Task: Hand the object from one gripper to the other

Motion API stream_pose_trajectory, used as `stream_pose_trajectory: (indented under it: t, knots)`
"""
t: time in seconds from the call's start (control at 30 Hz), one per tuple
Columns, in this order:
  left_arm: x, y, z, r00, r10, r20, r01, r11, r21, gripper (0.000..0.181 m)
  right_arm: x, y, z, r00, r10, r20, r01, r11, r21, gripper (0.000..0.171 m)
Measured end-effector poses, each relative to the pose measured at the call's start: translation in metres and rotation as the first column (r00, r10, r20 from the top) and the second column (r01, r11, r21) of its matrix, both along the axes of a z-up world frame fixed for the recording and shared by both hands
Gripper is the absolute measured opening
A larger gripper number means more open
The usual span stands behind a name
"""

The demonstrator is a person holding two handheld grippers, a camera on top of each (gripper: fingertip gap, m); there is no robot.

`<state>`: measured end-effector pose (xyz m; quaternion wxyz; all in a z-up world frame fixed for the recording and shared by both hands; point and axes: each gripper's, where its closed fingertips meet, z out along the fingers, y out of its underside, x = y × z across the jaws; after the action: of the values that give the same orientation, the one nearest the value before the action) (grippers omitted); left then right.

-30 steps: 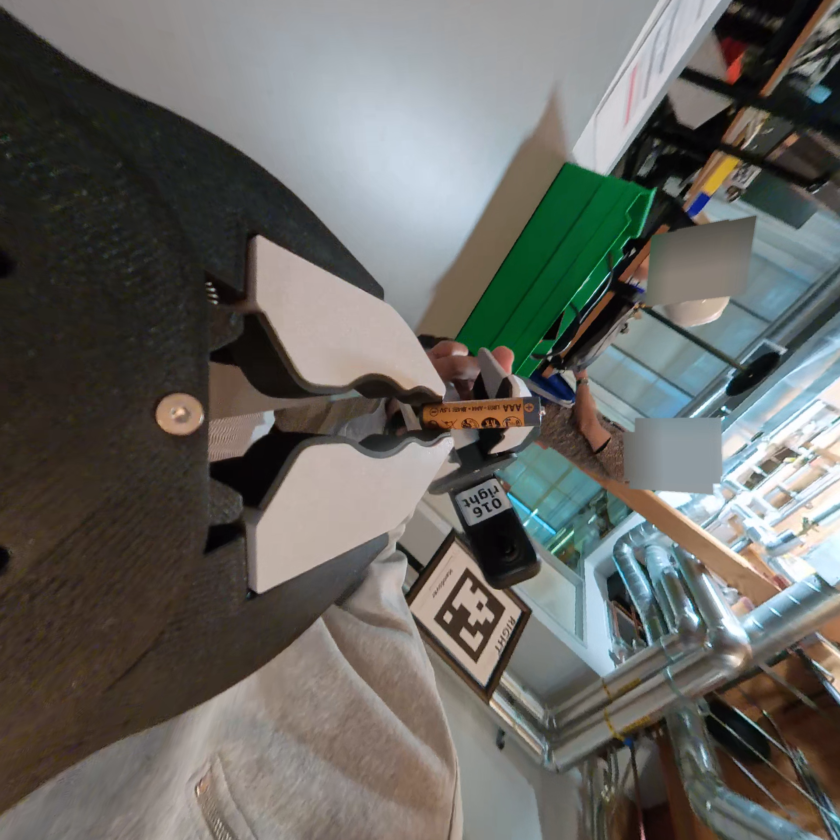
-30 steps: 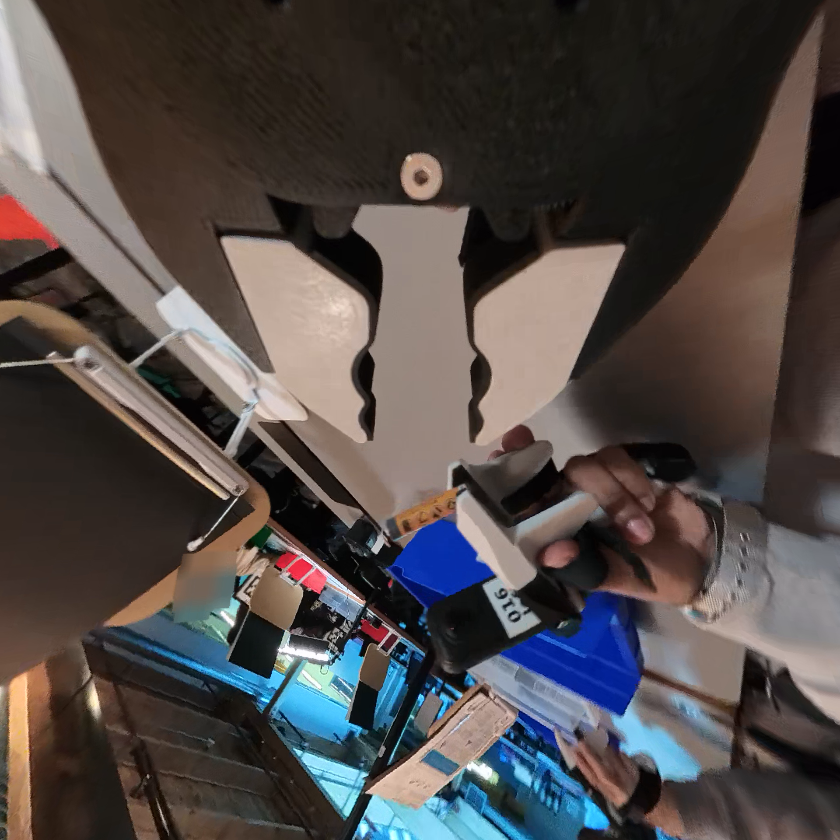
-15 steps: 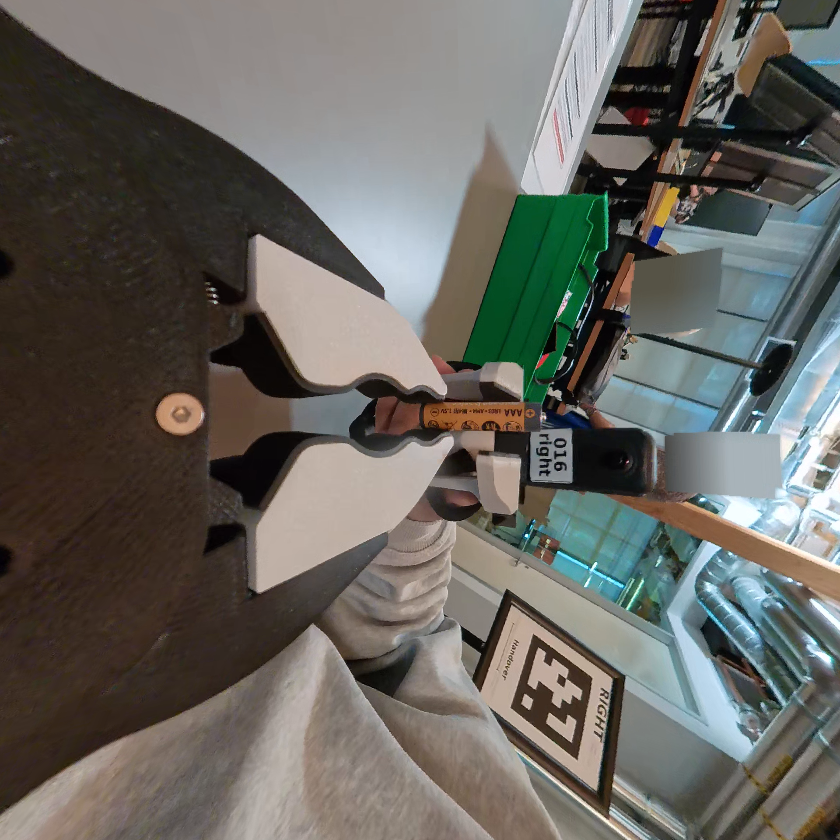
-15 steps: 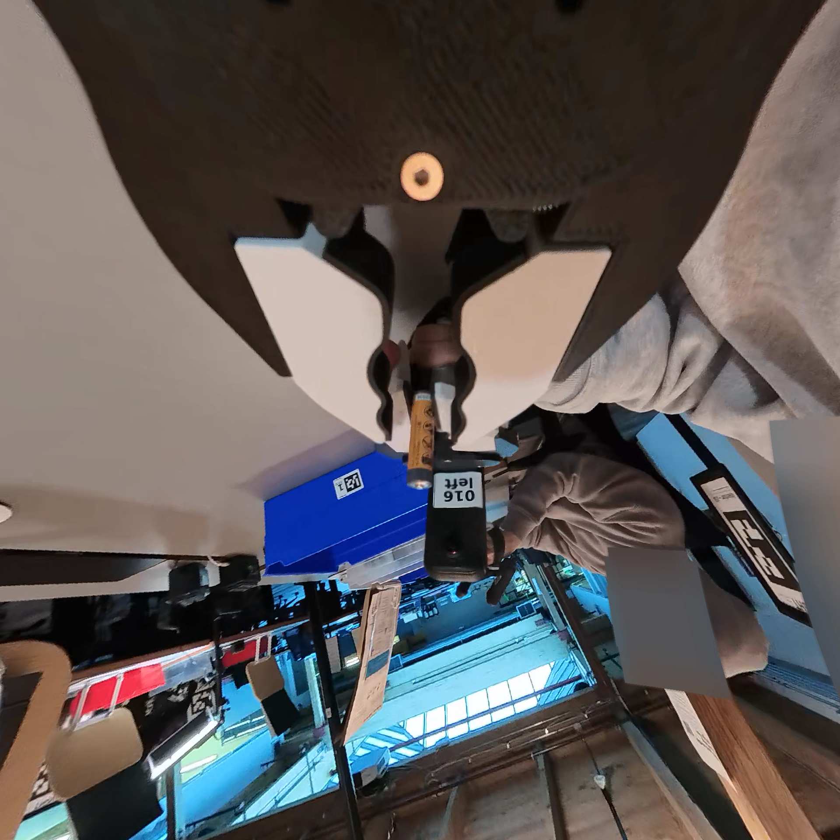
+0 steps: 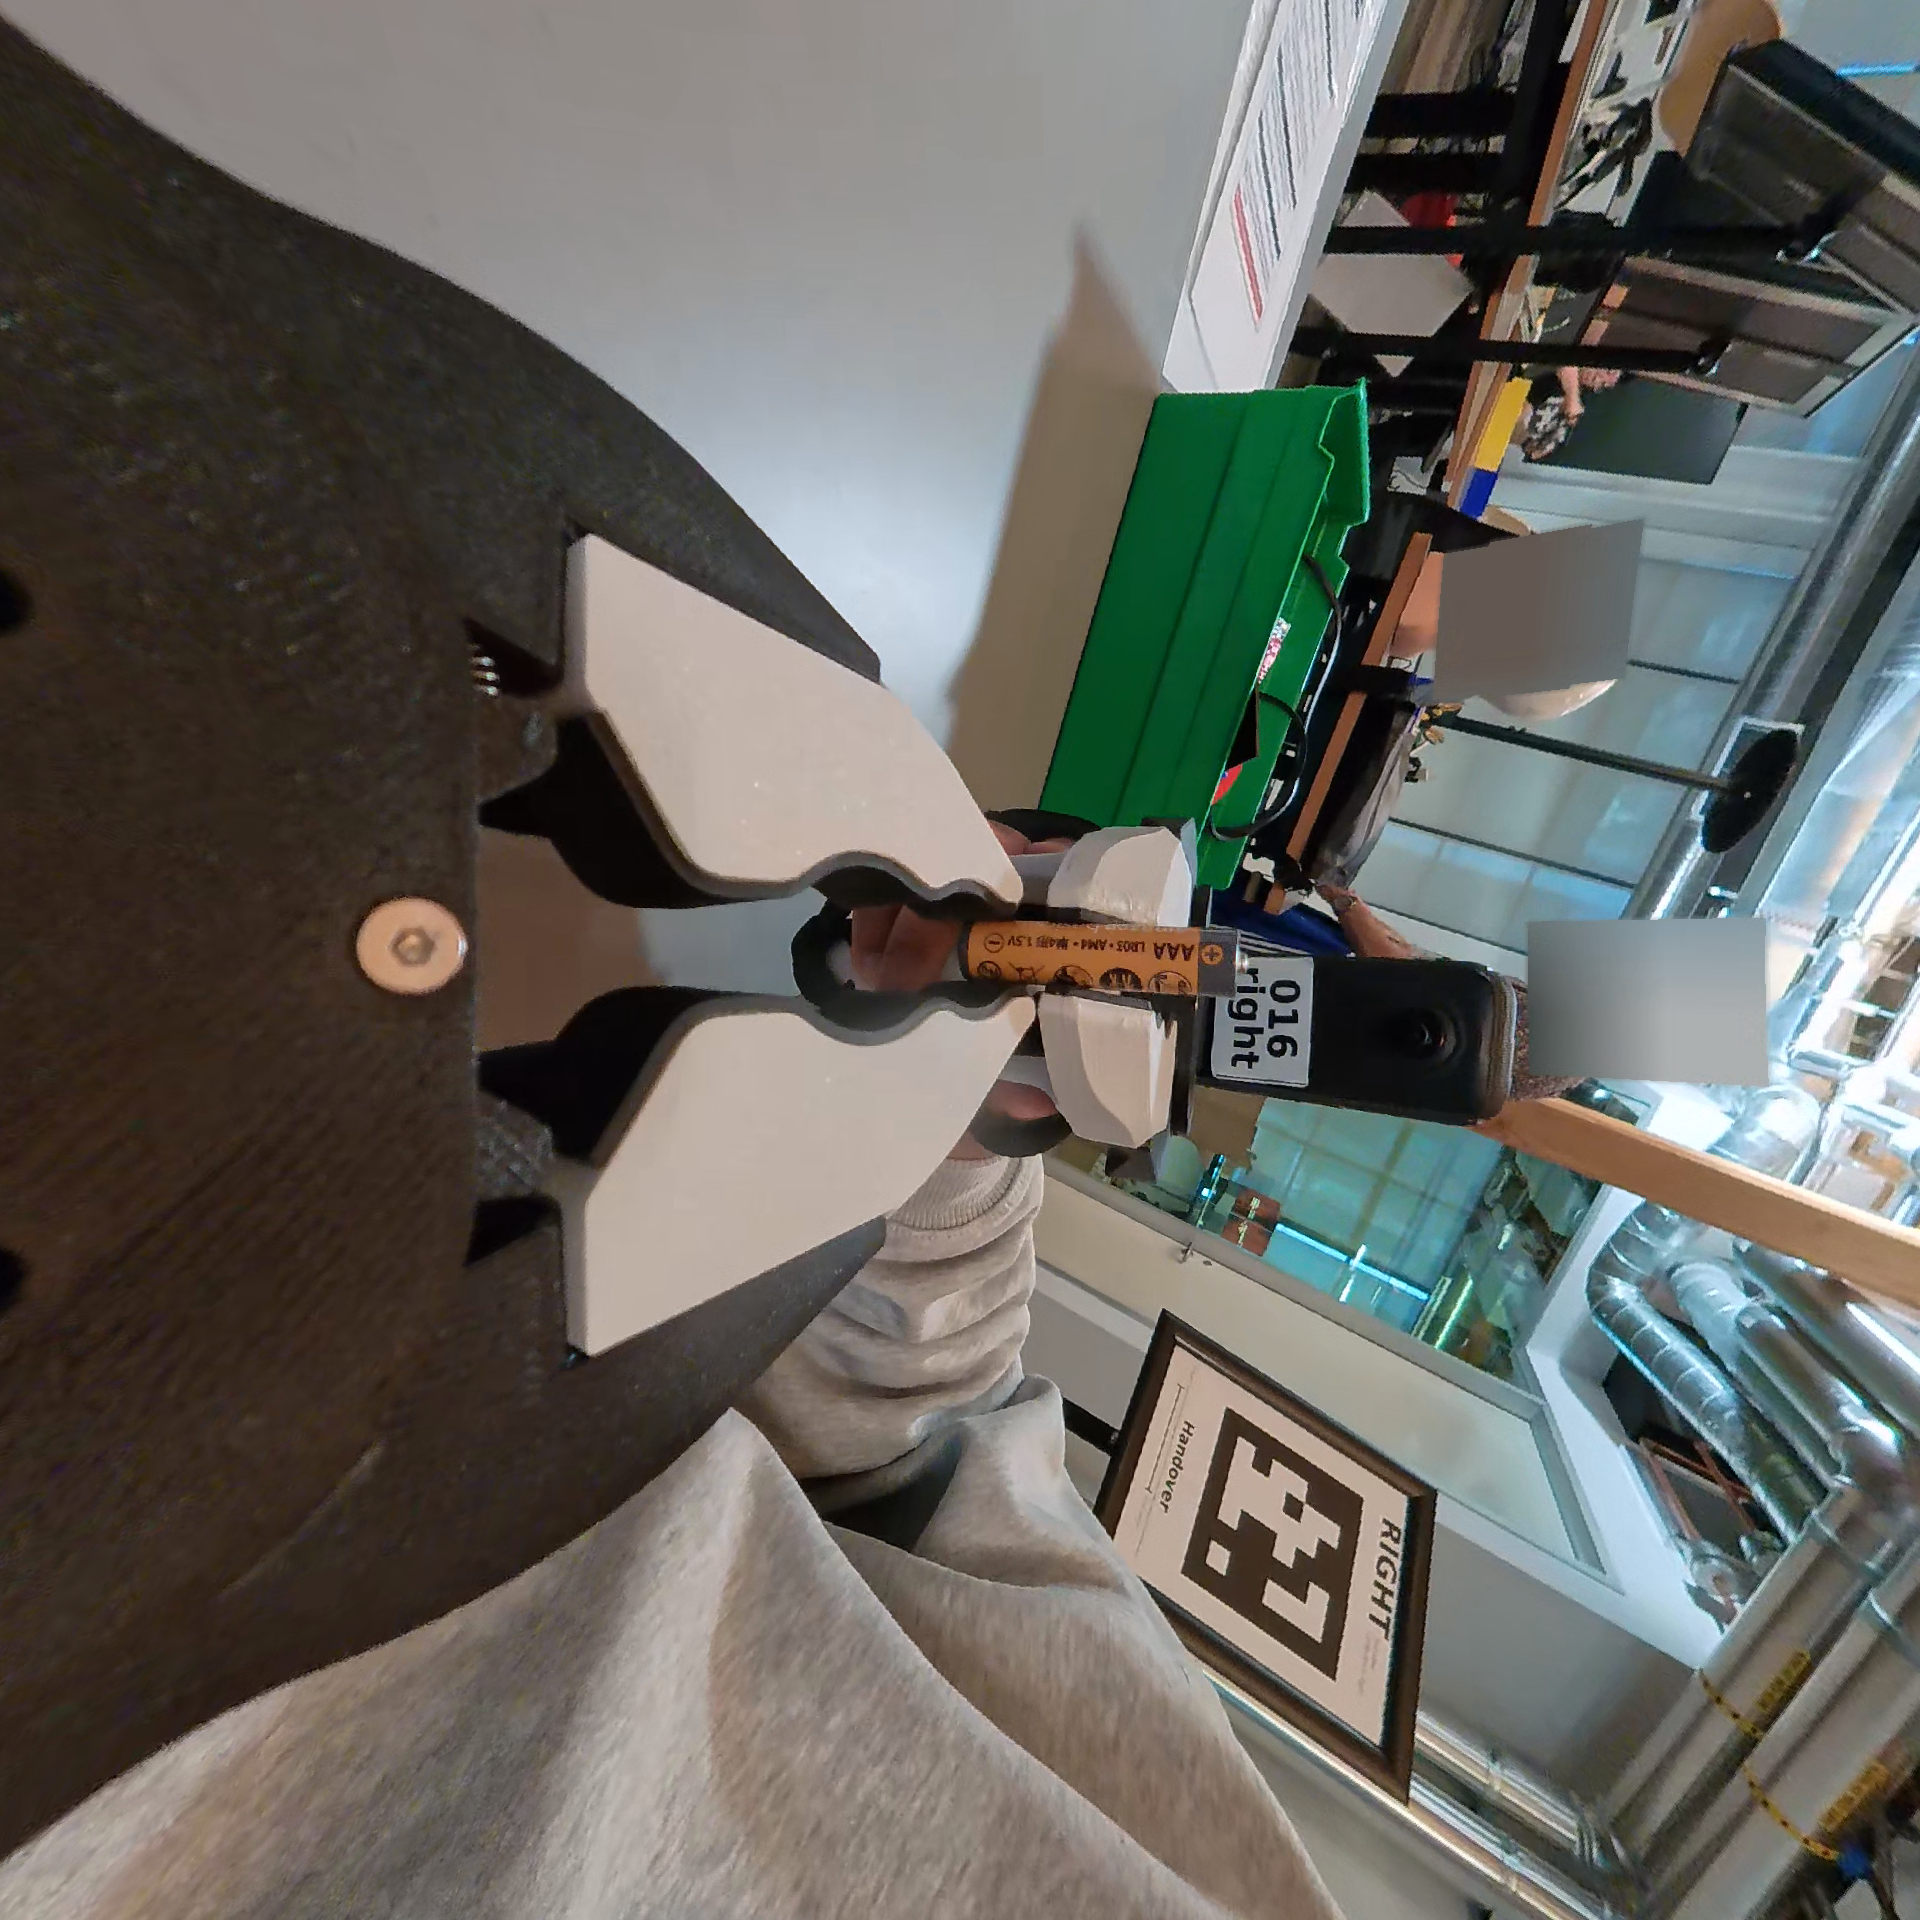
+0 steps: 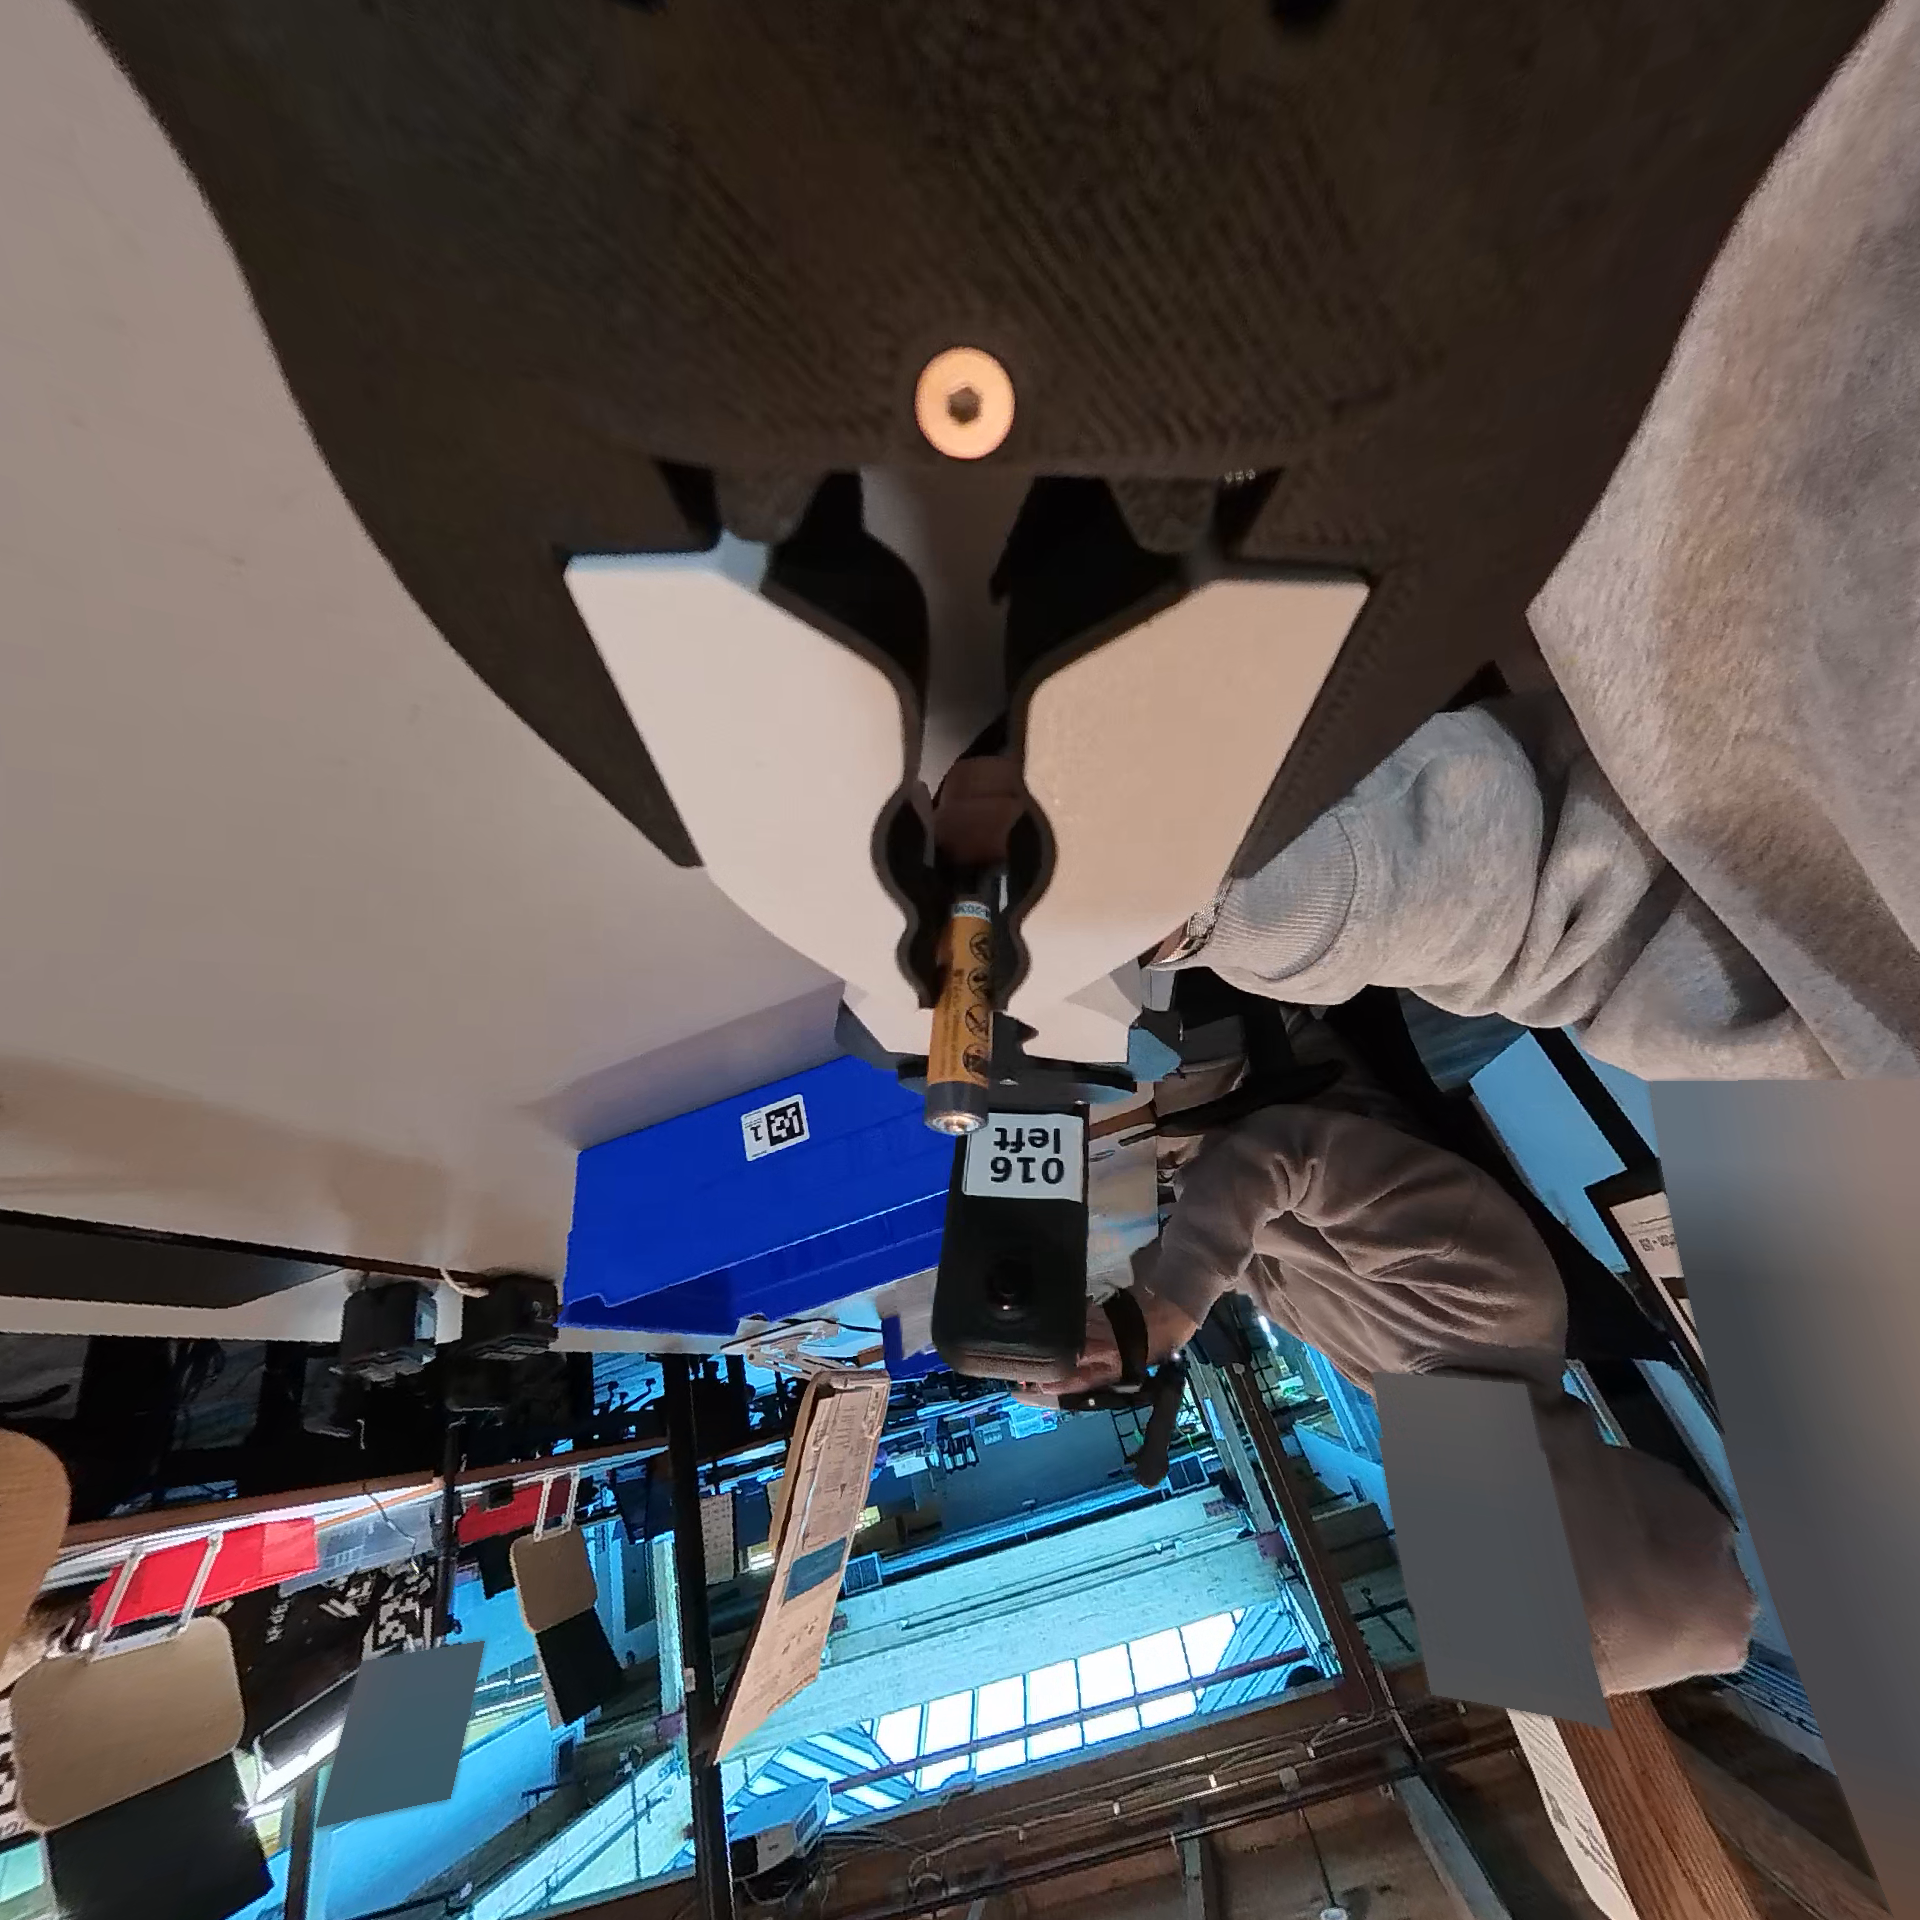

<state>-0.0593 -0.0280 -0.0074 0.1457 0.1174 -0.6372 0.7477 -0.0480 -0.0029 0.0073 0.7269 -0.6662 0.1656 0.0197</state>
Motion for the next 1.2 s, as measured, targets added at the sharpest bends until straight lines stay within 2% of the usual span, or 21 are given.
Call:
stream_pose_trajectory:
  t: [0.1,0.23,0.4,0.47,0.57,0.7,1.2]
  knots:
    - [0.001,0.0,-0.002,1.0,0.007,-0.006,-0.007,1.0,0.008,0.011,0.001,-0.001,0.0,1.0,-0.009,0.005,0.009,1.0,-0.006,0.01]
    - [0.007,-0.003,-0.015,0.999,0.038,-0.005,-0.037,0.995,0.091,0.037,0.011,-0.015,0.006,0.998,-0.055,0.009,0.055,0.998,-0.001,0.01]
    - [0.01,-0.003,-0.015,0.998,0.058,-0.013,-0.057,0.995,0.084,0.045,0.015,-0.026,0.011,0.998,-0.064,0.026,0.064,0.998,-0.005,0.01]
    - [0.01,-0.001,-0.012,0.998,0.048,-0.03,-0.046,0.997,0.061,0.043,0.016,-0.026,0.005,0.996,-0.075,0.048,0.078,0.996,-0.049,0.01]
    - [0.009,0.004,-0.003,0.997,0.005,-0.083,-0.005,1.0,0.003,0.028,0.019,-0.024,-0.01,0.993,-0.084,0.077,0.094,0.985,-0.143,0.01]
    - [0.018,0.011,0.002,0.995,0.097,-0.027,-0.097,0.995,0.002,0.019,0.016,-0.017,-0.026,0.994,-0.065,0.086,0.083,0.969,-0.234,0.01]
    - [0.015,0.005,-0.001,0.987,0.146,0.063,-0.148,0.988,0.043,0.01,0.003,-0.003,-0.034,0.997,0.005,0.075,0.014,0.968,-0.252,0.01]
